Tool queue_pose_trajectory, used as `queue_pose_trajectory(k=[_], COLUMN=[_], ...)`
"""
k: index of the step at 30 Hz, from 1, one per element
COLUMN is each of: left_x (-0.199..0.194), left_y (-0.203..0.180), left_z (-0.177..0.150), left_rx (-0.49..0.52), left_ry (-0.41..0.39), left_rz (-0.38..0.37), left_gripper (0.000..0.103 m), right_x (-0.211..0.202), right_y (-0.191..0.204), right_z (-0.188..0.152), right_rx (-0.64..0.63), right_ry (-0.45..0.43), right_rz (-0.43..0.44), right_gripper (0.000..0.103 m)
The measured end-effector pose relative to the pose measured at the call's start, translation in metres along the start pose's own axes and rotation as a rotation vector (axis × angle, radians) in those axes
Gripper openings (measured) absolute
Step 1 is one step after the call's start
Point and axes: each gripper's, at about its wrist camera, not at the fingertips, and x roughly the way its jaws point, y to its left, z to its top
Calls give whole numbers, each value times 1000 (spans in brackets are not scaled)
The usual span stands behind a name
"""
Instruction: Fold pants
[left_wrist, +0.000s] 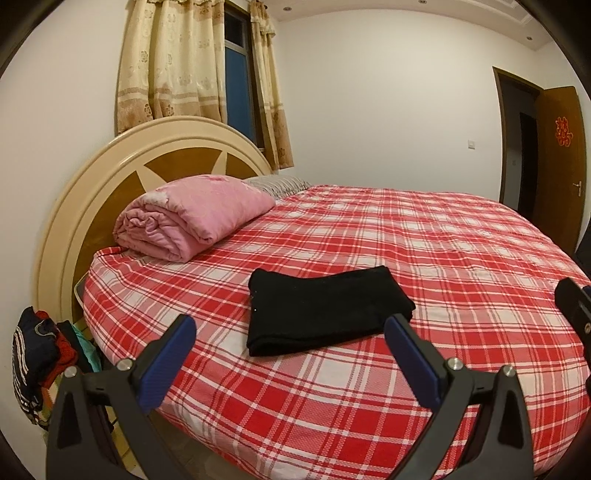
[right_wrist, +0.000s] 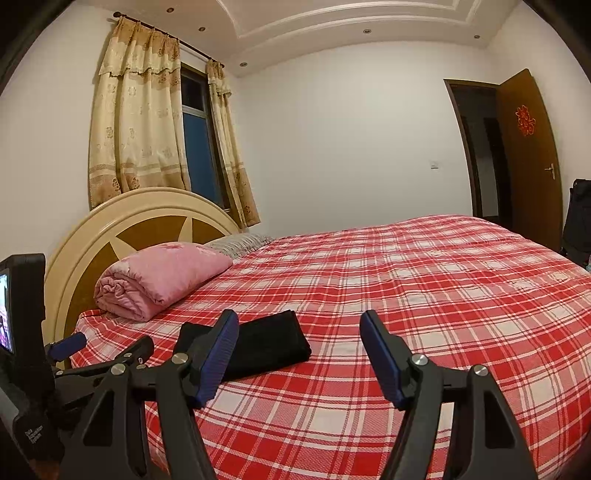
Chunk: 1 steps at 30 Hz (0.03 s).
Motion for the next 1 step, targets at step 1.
queue_pose_trajectory(k=[1], left_x=[0], left_y=[0], left_z=[0], left_rx=[-2], left_ry=[1], left_rz=[0], left_gripper=[103], right_x=[0], right_y=[-1], right_z=[0], right_rx=[3], right_ry=[0], right_rz=[-2], right_gripper=[69])
